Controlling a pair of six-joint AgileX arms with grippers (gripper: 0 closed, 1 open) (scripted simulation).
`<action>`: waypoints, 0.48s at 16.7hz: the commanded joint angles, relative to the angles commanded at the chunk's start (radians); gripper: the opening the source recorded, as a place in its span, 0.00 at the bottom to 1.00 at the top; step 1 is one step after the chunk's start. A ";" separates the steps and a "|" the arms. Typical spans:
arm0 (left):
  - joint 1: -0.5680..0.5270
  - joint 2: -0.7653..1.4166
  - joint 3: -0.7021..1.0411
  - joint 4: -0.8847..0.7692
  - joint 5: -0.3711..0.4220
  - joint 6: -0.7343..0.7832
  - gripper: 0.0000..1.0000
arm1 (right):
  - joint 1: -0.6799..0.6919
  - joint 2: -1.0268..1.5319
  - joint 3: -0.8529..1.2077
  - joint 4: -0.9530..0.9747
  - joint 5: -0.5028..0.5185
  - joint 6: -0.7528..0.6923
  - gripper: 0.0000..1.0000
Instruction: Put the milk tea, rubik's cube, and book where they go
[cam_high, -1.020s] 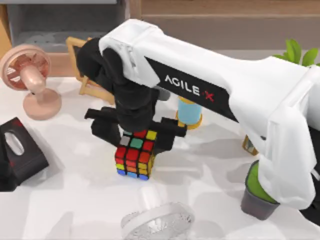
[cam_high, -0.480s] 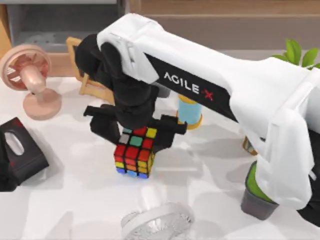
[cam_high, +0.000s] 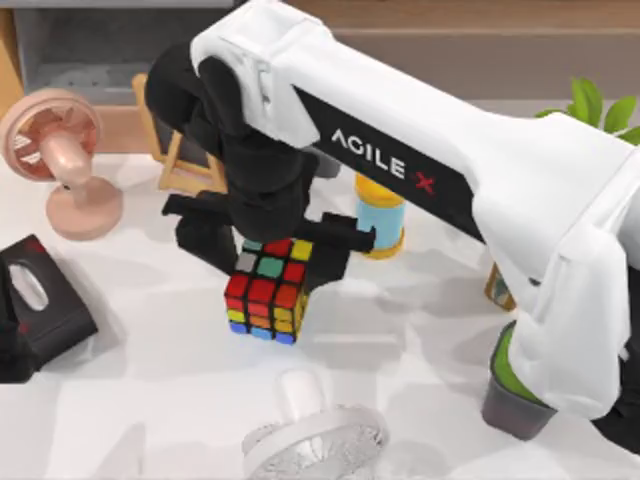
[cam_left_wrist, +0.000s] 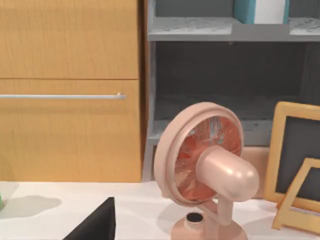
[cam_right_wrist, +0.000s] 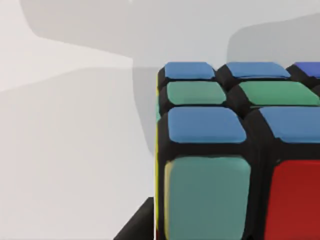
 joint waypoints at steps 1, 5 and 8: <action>0.000 0.000 0.000 0.000 0.000 0.000 1.00 | 0.000 0.000 0.000 0.000 0.000 0.000 0.00; 0.000 0.000 0.000 0.000 0.000 0.000 1.00 | -0.043 -0.098 -0.077 0.104 -0.042 -0.065 0.00; 0.000 0.000 0.000 0.000 0.000 0.000 1.00 | -0.126 -0.263 -0.192 0.290 -0.103 -0.166 0.00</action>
